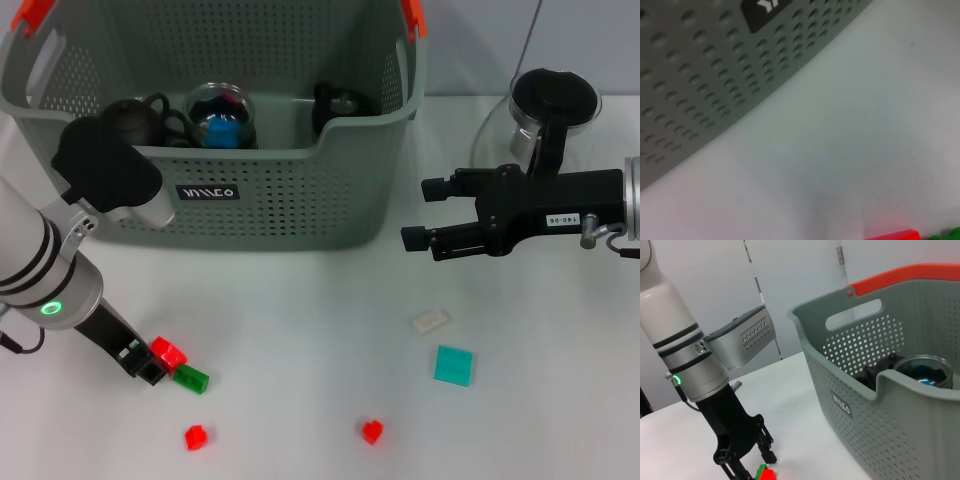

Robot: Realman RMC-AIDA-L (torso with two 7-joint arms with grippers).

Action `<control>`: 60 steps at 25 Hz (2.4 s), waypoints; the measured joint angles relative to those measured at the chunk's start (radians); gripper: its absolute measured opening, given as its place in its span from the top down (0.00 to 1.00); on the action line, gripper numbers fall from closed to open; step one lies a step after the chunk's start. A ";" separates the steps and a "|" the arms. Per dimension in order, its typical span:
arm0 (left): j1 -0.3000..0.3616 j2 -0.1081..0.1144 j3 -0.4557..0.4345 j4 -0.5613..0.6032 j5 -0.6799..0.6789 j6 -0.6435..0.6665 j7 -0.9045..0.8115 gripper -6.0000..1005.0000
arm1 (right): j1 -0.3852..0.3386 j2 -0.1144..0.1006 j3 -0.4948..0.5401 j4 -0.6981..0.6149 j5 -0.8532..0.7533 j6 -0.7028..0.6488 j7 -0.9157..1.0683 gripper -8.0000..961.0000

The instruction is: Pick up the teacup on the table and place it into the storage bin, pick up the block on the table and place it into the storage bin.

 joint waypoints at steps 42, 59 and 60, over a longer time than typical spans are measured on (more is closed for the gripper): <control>-0.281 0.164 -0.607 -0.091 -0.686 -0.063 0.216 0.53 | 0.012 0.004 -0.012 -0.003 0.000 -0.018 -0.002 0.05; -0.116 0.085 -0.599 0.186 -0.851 0.424 0.481 0.12 | 0.006 0.005 -0.017 -0.003 0.000 -0.016 -0.002 0.05; -0.093 0.074 -0.586 0.212 -0.847 0.462 0.498 0.12 | 0.006 0.005 -0.016 -0.002 0.000 -0.015 -0.002 0.05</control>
